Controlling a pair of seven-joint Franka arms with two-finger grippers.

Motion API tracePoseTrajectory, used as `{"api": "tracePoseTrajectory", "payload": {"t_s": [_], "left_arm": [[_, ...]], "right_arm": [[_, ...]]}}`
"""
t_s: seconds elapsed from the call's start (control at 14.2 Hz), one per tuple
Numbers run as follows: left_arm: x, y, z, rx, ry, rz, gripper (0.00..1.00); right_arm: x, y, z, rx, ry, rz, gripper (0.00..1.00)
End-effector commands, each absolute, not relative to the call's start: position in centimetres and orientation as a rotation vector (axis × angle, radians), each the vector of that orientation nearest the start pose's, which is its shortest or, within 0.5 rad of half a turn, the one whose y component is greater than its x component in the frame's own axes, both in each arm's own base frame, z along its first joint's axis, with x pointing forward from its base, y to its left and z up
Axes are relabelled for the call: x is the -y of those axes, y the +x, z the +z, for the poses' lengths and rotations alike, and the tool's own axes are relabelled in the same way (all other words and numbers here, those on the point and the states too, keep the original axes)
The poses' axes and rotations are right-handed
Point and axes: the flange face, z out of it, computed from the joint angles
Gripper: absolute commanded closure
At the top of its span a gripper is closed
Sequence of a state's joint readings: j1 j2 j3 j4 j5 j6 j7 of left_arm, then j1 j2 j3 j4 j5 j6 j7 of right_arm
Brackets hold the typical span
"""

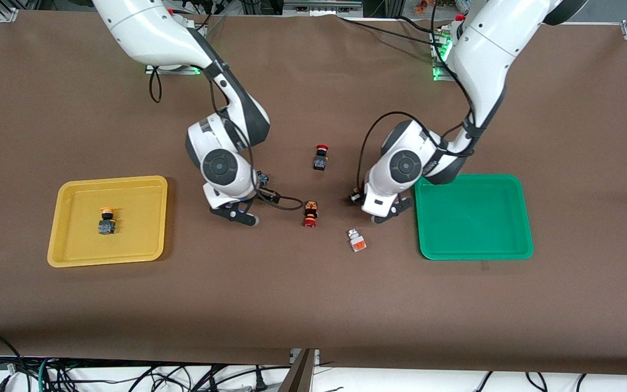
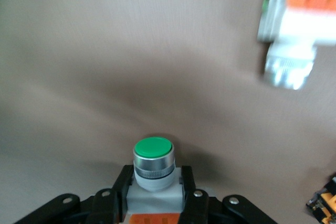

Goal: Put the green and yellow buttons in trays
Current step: 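Lower the green button into the green tray while the right gripper grasps another button, then place the second blue button in the yellow tray while the left gripper withdraws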

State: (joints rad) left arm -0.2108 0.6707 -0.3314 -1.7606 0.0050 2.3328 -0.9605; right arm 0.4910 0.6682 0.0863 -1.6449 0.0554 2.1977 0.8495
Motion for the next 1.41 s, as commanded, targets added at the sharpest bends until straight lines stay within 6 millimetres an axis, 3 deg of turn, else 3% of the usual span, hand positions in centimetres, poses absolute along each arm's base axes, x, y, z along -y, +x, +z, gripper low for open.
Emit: {"api": "tracePoseTrajectory", "payload": {"t_s": [0.0, 0.07, 0.28, 0.35, 0.42, 0.49, 0.56, 0.63, 0.7, 0.77, 0.91, 0.98, 1.05, 1.19, 1.34], "left_arm": [[25.0, 59.7, 25.6, 0.484, -3.164, 0.278, 1.0], [22.6, 60.4, 25.4, 0.385, -3.175, 0.297, 1.0], [12.2, 62.3, 23.6, 0.176, -3.145, 0.323, 1.0], [9.6, 62.6, 22.4, 0.122, -3.134, 0.339, 1.0], [7.5, 62.7, 21.8, 0.091, -3.125, 0.349, 1.0], [5.3, 62.6, 20.8, 0.088, -3.114, 0.378, 1.0], [4.0, 62.1, 19.7, 0.105, -3.105, 0.435, 1.0], [3.2, 61.7, 19.0, 0.122, -3.098, 0.472, 1.0], [2.9, 61.6, 18.4, 0.127, -3.099, 0.487, 1.0], [3.1, 61.8, 18.2, 0.12, -3.098, 0.485, 0.97], [3.2, 61.8, 18.1, 0.11, -3.091, 0.483, 0.37], [3.2, 62.0, 18.3, 0.114, -3.091, 0.476, 0.13], [3.2, 62.4, 19.1, 0.114, -3.095, 0.453, 0.0], [5.0, 64.1, 23.4, 0.105, -3.093, 0.476, 0.0], [9.2, 65.8, 28.7, 0.115, -3.065, 0.559, 0.0]], "right_arm": [[-36.3, 54.4, 19.7, -0.565, -3.091, 0.216, 0.0], [-36.7, 53.6, 19.2, -0.559, -3.099, 0.229, 0.0], [-36.4, 52.3, 18.2, -0.551, -3.121, 0.264, 0.0], [-36.2, 52.0, 18.1, -0.548, -3.127, 0.267, 0.06], [-36.2, 52.0, 18.1, -0.547, -3.129, 0.268, 0.3], [-36.2, 52.0, 18.1, -0.544, -3.129, 0.268, 0.68], [-36.2, 52.1, 18.2, -0.551, -3.125, 0.265, 1.0], [-36.1, 52.5, 18.9, -0.558, -3.118, 0.252, 1.0], [-35.4, 53.2, 19.7, -0.566, -3.116, 0.23, 1.0], [-33.2, 54.9, 21.0, -0.58, -3.121, 0.179, 1.0], [-28.8, 57.4, 22.8, -0.469, -3.161, 0.145, 1.0], [-24.9, 59.0, 23.3, -0.439, -3.199, 0.156, 1.0], [-21.7, 60.3, 23.8, -0.37, -3.233, 0.166, 1.0], [-15.0, 62.3, 24.6, -0.174, -3.283, 0.172, 1.0], [-8.5, 63.5, 24.4, -0.015, -3.292, 0.194, 1.0]]}}
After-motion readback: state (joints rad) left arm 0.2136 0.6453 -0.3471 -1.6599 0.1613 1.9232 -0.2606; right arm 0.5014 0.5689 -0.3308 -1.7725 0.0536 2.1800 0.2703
